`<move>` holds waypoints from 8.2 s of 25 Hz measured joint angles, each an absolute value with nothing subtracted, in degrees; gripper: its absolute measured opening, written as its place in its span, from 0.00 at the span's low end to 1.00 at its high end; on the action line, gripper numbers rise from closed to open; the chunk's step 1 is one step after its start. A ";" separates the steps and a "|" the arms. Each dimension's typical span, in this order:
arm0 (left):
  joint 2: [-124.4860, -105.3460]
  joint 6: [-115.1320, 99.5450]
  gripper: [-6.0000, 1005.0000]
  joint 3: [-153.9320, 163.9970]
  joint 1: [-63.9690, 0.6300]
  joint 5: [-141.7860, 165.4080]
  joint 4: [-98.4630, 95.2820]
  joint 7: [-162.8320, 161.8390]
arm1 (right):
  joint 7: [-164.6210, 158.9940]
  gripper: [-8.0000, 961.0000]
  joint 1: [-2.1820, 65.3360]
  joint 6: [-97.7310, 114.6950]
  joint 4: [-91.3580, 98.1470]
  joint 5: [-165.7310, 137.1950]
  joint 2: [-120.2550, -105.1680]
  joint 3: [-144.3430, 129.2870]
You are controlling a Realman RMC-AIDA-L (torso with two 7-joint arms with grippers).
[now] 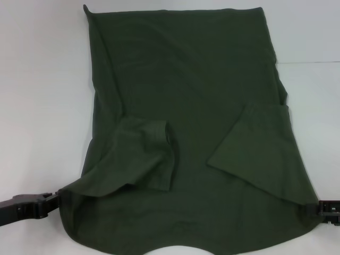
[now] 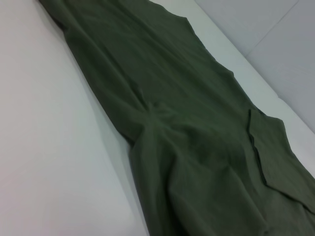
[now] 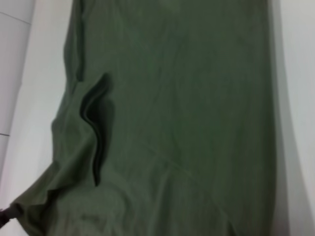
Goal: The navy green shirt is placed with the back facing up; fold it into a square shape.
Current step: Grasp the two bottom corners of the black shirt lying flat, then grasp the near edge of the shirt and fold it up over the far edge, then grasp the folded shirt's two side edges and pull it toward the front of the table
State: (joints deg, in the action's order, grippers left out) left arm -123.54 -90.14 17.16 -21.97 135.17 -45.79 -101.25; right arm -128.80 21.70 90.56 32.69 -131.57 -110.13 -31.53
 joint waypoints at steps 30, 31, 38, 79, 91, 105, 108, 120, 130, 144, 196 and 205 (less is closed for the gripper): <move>-123.06 -91.75 0.03 15.57 -21.98 134.55 -45.79 -106.16 | -124.13 0.05 20.80 89.23 32.75 -132.66 -110.82 -27.24; -122.97 -92.03 0.03 14.88 -21.85 134.53 -45.79 -106.59 | -123.14 0.05 20.48 89.44 32.70 -132.65 -110.92 -26.41; -122.13 -97.53 0.03 5.10 -19.86 134.44 -45.90 -108.55 | -115.49 0.06 18.33 95.02 33.00 -132.55 -111.20 -19.07; -120.14 -106.51 0.03 -7.12 -19.50 132.96 -40.96 -107.73 | -103.73 0.12 16.47 108.18 33.41 -132.59 -110.67 -2.10; -114.46 -91.36 0.03 -6.14 -35.51 132.25 -31.24 -106.99 | -107.89 0.14 30.47 95.08 32.75 -129.12 -109.79 -0.17; -114.51 -68.99 0.03 0.17 -45.32 129.78 -25.30 -99.77 | -102.86 0.16 41.82 66.59 26.58 -125.89 -112.09 -6.66; -114.73 -65.78 0.03 0.31 -46.31 128.63 -24.87 -97.91 | -100.42 0.16 43.00 60.70 24.94 -122.38 -112.64 -9.43; -115.19 -54.86 0.06 1.69 -49.09 122.06 -19.28 -88.12 | -90.42 0.18 46.24 44.31 20.54 -111.31 -114.36 -15.35; -119.53 -47.77 0.11 1.54 -48.91 119.63 -16.84 -77.55 | -81.78 0.20 45.48 37.59 16.94 -105.74 -116.67 -15.43; -119.71 -48.69 0.17 1.74 -48.71 119.65 -16.83 -77.64 | -80.35 0.22 45.15 37.03 17.00 -105.79 -117.81 -15.61; -123.92 -60.11 0.83 27.95 -30.73 118.71 -31.08 -83.90 | -109.21 0.72 29.90 68.95 30.48 -105.96 -114.50 -28.19; -123.93 -59.38 0.83 29.20 -32.07 118.77 -30.26 -83.85 | -109.39 0.72 29.72 67.92 30.48 -106.03 -114.55 -28.19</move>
